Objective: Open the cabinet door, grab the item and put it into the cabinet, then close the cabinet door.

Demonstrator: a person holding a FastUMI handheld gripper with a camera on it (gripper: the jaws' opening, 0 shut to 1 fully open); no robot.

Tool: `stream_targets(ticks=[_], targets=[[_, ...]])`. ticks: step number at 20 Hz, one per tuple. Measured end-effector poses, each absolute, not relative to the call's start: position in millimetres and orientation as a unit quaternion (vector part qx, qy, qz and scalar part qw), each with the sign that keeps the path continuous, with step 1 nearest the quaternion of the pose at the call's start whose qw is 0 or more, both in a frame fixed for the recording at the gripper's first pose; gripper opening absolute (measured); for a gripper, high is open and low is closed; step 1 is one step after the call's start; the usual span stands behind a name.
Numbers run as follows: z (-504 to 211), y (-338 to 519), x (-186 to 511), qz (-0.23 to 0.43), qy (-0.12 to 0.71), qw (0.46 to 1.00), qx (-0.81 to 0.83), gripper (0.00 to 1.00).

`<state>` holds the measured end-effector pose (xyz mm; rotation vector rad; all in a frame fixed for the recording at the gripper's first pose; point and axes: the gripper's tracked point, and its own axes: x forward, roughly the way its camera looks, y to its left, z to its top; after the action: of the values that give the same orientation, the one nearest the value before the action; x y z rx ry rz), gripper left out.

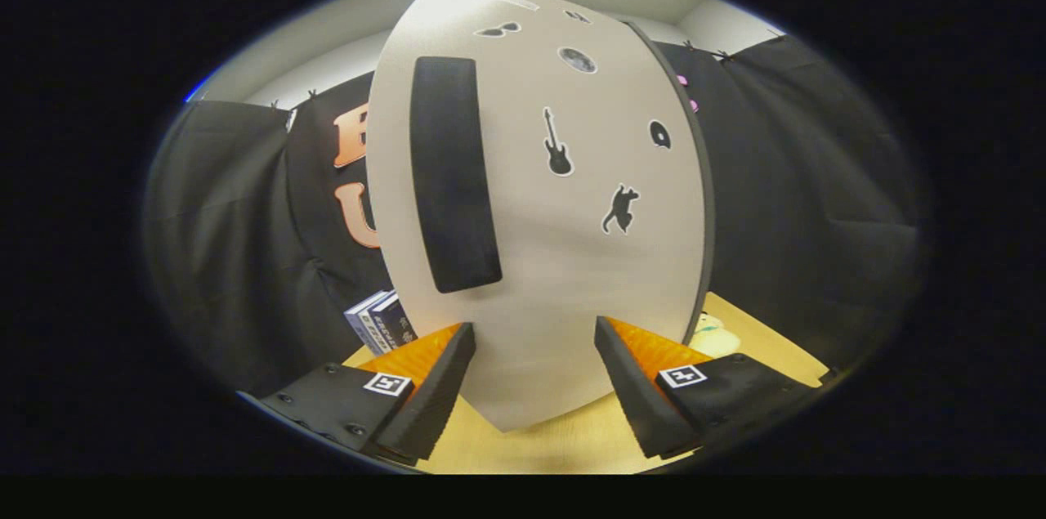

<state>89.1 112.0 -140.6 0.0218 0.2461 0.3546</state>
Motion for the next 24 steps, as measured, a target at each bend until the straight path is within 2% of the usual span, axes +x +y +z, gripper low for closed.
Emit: stream_targets(ticks=[16,24], targets=[[-175.7,157.0,168.2,0.114,0.13,0.985,0.009,0.95],[-189.4,154.8,157.3,0.09,0.158,0.983,0.027,0.95]])
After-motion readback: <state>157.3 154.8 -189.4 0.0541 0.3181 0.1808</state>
